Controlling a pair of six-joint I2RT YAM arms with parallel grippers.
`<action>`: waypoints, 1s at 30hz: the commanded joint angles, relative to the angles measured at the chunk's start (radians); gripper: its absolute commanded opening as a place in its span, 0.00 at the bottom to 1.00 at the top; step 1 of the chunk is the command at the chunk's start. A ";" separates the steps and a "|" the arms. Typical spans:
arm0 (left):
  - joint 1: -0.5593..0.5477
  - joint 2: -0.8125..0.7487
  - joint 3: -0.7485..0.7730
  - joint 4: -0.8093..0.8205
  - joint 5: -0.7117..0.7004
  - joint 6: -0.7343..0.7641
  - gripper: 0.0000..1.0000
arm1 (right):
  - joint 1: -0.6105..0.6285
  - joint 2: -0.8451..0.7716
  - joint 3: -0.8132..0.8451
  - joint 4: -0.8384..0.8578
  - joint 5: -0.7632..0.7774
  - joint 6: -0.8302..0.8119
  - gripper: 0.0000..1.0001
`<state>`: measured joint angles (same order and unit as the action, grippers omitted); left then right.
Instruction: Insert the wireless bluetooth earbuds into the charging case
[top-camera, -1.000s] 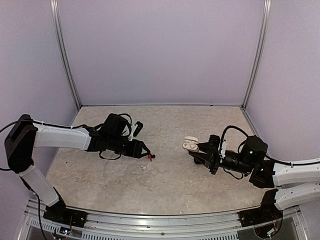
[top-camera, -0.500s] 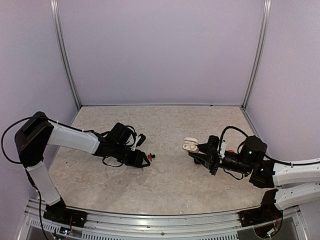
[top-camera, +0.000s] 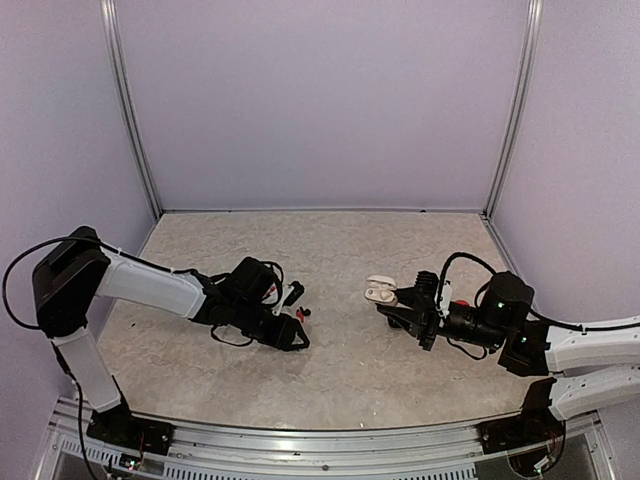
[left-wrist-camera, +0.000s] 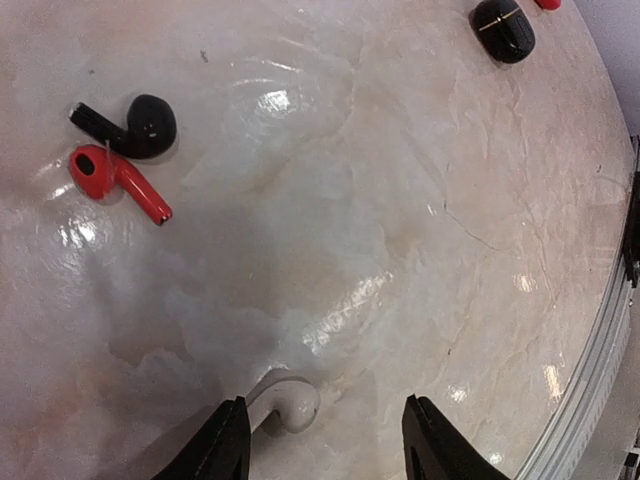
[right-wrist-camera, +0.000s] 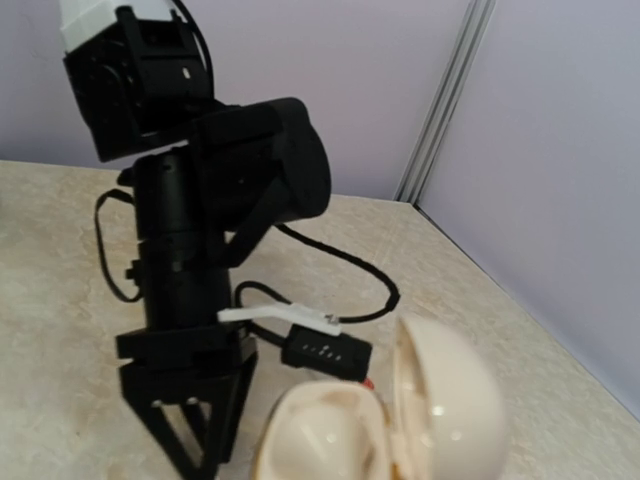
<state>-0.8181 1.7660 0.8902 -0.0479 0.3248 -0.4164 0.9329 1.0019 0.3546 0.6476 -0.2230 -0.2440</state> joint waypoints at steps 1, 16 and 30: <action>-0.035 -0.042 -0.028 -0.079 -0.017 -0.043 0.54 | -0.006 -0.010 -0.005 0.007 0.001 0.008 0.00; -0.086 -0.046 0.229 -0.437 -0.280 0.248 0.52 | -0.005 -0.013 0.009 -0.019 -0.003 0.009 0.00; -0.175 0.146 0.432 -0.663 -0.415 0.413 0.44 | -0.006 -0.059 0.006 -0.057 0.005 0.033 0.00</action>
<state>-0.9836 1.8988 1.2591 -0.6502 -0.0578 -0.0612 0.9329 0.9581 0.3550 0.5961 -0.2230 -0.2298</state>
